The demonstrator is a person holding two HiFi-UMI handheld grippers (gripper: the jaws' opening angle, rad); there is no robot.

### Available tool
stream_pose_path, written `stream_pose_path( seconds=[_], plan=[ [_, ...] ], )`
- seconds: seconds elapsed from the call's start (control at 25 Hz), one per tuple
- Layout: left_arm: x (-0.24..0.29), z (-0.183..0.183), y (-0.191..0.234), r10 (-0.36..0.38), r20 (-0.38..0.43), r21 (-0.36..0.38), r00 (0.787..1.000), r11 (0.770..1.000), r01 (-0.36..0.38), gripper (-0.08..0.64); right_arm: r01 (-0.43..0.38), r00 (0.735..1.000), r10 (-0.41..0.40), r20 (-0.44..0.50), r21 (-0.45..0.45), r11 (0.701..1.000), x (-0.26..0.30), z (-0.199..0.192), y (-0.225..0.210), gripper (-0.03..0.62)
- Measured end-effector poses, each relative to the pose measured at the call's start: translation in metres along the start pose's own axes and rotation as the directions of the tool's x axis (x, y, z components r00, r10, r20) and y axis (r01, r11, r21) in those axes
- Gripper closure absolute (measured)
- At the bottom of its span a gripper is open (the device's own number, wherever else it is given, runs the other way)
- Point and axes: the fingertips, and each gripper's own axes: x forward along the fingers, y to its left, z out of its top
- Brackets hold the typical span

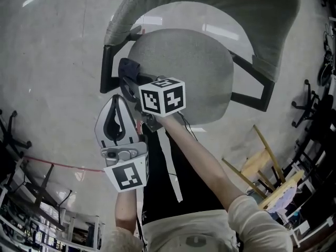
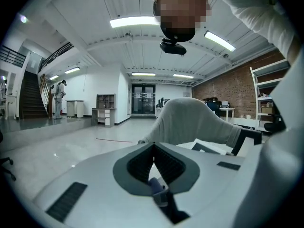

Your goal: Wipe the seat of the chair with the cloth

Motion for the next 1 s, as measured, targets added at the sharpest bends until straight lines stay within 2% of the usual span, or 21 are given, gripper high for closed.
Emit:
stream_pose_path(
  seconds=[0.24, 0.6, 0.88, 1.0],
  plan=[
    [0.001, -0.005, 0.003, -0.012, -0.012, -0.014, 1.000, 1.000, 0.012, 0.545, 0.059, 0.998, -0.059, -0.014, 0.004, 0.998, 0.017, -0.009, -0.020, 0.534],
    [0.003, -0.001, 0.003, -0.026, 0.006, -0.015, 1.000, 1.000, 0.026, 0.545, 0.153, 0.986, -0.160, -0.039, -0.147, 0.977, 0.010, -0.009, -0.037, 0.534],
    [0.008, -0.002, -0.019, -0.087, 0.006, -0.002, 0.996, 0.996, 0.087, 0.545, 0.277, 0.959, -0.283, -0.006, -0.183, 0.943, -0.031, -0.002, -0.079, 0.534],
    [0.009, -0.002, -0.033, -0.118, 0.002, -0.001, 0.993, 0.993, 0.118, 0.545, 0.345, 0.937, -0.348, 0.012, -0.181, 0.921, -0.058, -0.001, -0.104, 0.534]
  ],
)
